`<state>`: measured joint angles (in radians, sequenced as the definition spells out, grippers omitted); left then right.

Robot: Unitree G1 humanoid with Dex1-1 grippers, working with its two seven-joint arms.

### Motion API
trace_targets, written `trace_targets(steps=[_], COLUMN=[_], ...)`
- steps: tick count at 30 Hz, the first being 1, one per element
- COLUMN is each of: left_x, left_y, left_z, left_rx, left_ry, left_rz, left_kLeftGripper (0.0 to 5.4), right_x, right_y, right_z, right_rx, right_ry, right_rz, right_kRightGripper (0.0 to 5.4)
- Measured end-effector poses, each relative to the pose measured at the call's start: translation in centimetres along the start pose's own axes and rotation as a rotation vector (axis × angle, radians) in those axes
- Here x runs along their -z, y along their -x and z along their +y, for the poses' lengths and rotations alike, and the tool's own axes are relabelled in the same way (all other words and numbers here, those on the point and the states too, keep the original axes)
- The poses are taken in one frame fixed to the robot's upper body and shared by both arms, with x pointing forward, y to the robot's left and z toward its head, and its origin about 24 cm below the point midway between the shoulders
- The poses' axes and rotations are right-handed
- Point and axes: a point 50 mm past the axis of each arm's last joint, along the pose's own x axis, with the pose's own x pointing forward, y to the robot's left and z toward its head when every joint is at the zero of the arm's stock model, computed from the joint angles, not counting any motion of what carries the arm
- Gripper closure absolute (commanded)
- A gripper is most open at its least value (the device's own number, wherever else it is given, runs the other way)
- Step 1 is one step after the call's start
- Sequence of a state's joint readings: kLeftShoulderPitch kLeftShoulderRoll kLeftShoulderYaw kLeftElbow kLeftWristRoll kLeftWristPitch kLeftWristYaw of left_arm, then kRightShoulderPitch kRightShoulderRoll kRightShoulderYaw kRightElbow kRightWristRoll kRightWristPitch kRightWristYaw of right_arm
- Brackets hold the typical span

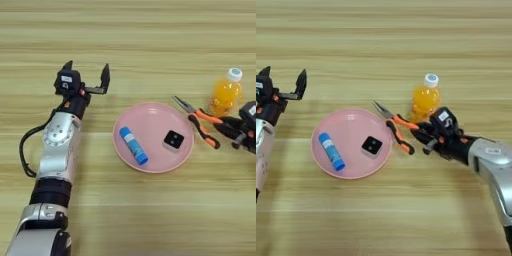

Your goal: Move the objects on the table

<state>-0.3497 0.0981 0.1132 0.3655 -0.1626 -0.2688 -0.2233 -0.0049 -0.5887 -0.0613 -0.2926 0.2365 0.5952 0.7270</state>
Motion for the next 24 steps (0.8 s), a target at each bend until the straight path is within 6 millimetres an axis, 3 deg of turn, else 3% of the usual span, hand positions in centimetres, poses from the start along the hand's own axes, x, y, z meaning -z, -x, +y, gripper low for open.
trace_targets(steps=[10, 19, 21, 24], left_x=[-0.2, 0.0, 0.0, 0.1], left_y=[-0.2, -0.2, -0.2, -0.2], left_z=[-0.1, -0.1, -0.1, 0.0], left_rx=[0.004, 0.002, 0.003, 0.002], left_ry=[-0.003, -0.001, -0.001, -0.001], left_rz=[-0.009, -0.001, 0.0, 0.003], left_kLeftGripper=[0.0, 0.0, 0.0, 0.0], right_x=[2.6, 3.7, 3.8, 4.1], right_y=[1.1, 0.6, 0.4, 0.2], right_z=[-0.6, -0.6, -0.5, -0.3], right_rx=[0.043, 0.053, 0.052, 0.038], right_ry=[-0.027, 0.001, 0.009, 0.012], right_rz=[0.068, 0.107, 0.11, 0.121], right_kRightGripper=[4.55, 4.55, 4.01, 3.81])
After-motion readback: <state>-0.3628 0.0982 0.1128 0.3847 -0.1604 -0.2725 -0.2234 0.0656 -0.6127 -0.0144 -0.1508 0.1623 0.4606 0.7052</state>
